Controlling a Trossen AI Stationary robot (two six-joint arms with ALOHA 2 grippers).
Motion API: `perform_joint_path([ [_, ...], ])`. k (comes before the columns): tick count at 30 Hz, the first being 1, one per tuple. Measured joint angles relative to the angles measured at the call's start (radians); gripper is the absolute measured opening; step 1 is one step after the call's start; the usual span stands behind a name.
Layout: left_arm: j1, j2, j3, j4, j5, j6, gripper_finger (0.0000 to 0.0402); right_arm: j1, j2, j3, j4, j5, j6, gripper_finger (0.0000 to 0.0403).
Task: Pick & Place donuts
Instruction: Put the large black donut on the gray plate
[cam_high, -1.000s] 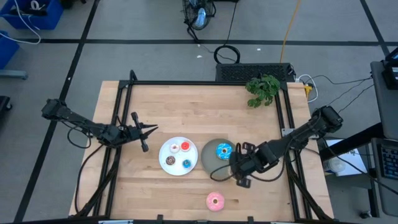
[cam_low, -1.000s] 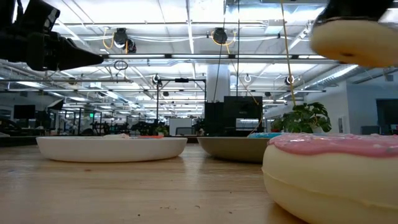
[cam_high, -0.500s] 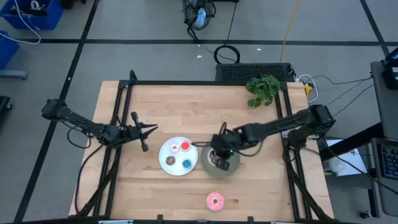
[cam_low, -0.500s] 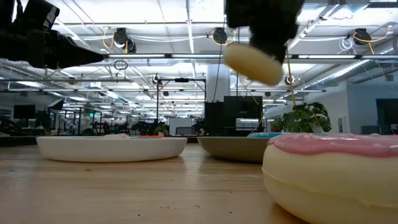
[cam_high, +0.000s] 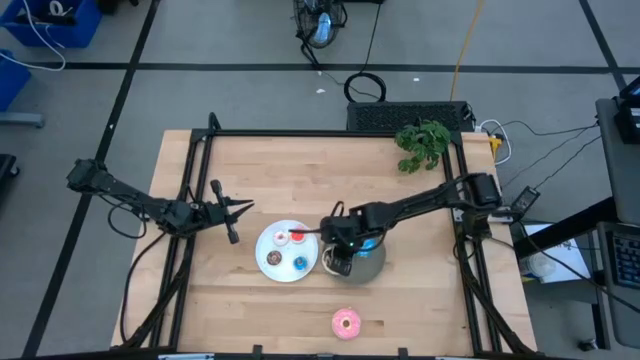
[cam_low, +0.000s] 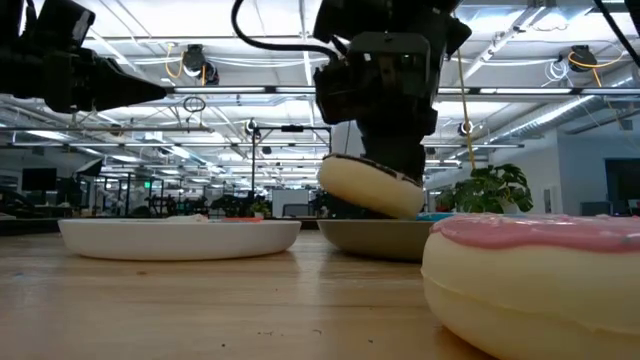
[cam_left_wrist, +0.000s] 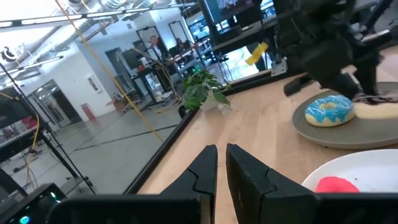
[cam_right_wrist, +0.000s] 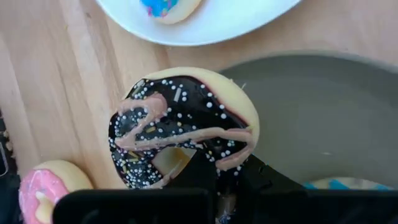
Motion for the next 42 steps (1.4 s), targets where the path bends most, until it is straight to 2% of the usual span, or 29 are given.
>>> perform_joint_path([
  [6,0.0,0.0,0.0,0.005,0.0,0.011,0.0042,0.019,0.034,0.019,0.041,-0.014,-0.011,0.0009],
  [13,0.0,0.0,0.0,0.005,0.0,0.011,0.0042,0.021,0.055,0.019,0.004,0.042,-0.038,0.0009],
  [25,0.0,0.0,0.0,0.007,0.0,0.011,0.0042,0.019,0.062,0.018,-0.003,0.038,-0.066,0.0012],
  [28,0.0,0.0,0.0,0.006,0.0,0.011,0.0042,0.019,0.061,0.018,-0.003,0.041,-0.085,0.0034],
  [37,0.0,0.0,0.0,0.006,0.0,0.011,0.0042,0.019,0.061,0.018,-0.015,0.07,-0.079,0.0147],
  [42,0.0,0.0,0.0,0.006,0.0,0.02,0.0042,0.019,0.061,0.018,-0.052,0.071,-0.062,0.0176],
])
